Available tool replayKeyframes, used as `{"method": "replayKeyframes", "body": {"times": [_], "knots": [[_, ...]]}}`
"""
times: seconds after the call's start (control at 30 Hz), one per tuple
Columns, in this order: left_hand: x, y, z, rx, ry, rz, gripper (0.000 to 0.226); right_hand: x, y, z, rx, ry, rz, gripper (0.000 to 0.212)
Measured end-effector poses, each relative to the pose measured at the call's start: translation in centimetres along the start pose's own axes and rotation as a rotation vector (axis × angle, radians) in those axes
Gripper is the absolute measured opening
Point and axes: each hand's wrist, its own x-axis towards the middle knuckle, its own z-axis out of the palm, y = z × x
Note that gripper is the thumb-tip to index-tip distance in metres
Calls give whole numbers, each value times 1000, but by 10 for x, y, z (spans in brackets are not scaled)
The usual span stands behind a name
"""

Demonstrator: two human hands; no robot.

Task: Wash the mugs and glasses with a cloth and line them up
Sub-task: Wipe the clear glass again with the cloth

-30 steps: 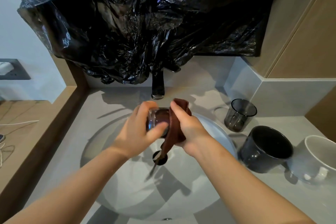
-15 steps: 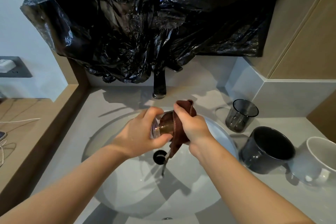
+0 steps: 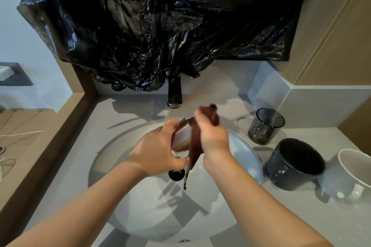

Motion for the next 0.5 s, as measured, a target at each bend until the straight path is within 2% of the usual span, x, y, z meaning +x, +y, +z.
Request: {"method": "replayKeyframes", "body": {"times": [0.07,0.1,0.17,0.23,0.3,0.43,0.5], "knots": [[-4,-5,2,-100,-13,-117,86,5,-9,-9,242,78,74,17],[-6,-7,2,-239,-14,-193,85,7,-12,-14,251,84,76,16],[-7,-11,4,-568,9,-303,84,4,-11,-20,237,46,73,17],[-5,-11,6,-764,36,-352,81,-3,-5,-20,189,-12,37,12],[-3,-7,8,-919,81,-404,77,-11,1,-16,122,-91,-40,12],[0,-4,7,-1104,184,-463,65,-18,4,-16,108,-134,-219,15],[1,-2,6,-1209,198,-451,63,-25,9,-12,41,-264,-242,17]]}}
